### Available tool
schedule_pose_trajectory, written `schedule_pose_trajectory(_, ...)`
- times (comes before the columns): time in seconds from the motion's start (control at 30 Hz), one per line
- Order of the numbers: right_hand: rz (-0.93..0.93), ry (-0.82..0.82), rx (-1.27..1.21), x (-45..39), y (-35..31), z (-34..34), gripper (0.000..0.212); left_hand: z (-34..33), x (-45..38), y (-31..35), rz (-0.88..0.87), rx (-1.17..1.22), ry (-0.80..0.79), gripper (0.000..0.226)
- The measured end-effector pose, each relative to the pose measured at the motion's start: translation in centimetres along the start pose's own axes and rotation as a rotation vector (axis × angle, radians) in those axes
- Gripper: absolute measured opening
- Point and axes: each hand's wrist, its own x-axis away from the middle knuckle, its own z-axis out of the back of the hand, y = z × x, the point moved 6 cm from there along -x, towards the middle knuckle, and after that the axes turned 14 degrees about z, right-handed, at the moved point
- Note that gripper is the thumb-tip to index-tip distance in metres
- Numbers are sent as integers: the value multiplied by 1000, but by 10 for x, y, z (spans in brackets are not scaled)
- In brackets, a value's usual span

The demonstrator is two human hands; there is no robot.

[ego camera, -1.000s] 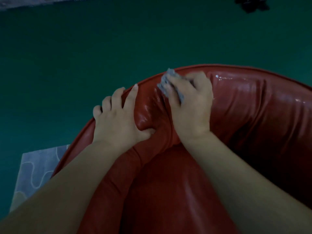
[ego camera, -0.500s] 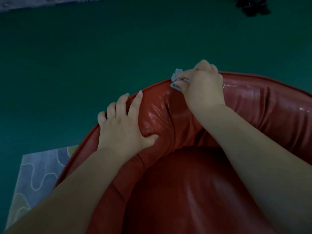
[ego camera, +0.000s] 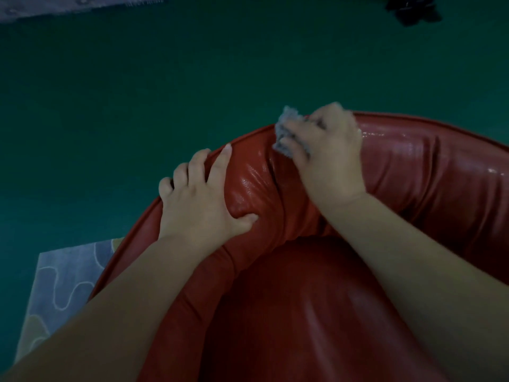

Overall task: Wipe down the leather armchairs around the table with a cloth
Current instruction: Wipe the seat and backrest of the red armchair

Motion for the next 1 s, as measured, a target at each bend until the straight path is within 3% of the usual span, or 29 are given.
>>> schedule_pose_trajectory(0.2,-73,-33,-71,81,-11,3,23,5,5,3,-26,-6,24,119)
schedule_pose_trajectory(0.4,-134,170,30,37,27,30,23,17,6,41,-183,14,78,109)
schedule_pose_trajectory(0.53,-145,89,73,81,34,9,22,20,1,76,-258,72,40,107)
schedule_pose_trajectory(0.63,-175,-74,67,154,33,1,22,11,2,87,-278,35,15,110)
schedule_pose_trajectory(0.7,-245,-66,34,174,35,10,23,7,4,88,-259,39,33,111)
schedule_pose_trajectory(0.87,-164,234,-24,77,39,38,28,5,3,90,-225,63,56,110)
schedule_pose_trajectory(1.0,-192,168,40,50,52,25,27,5,4,92,-212,46,67,109)
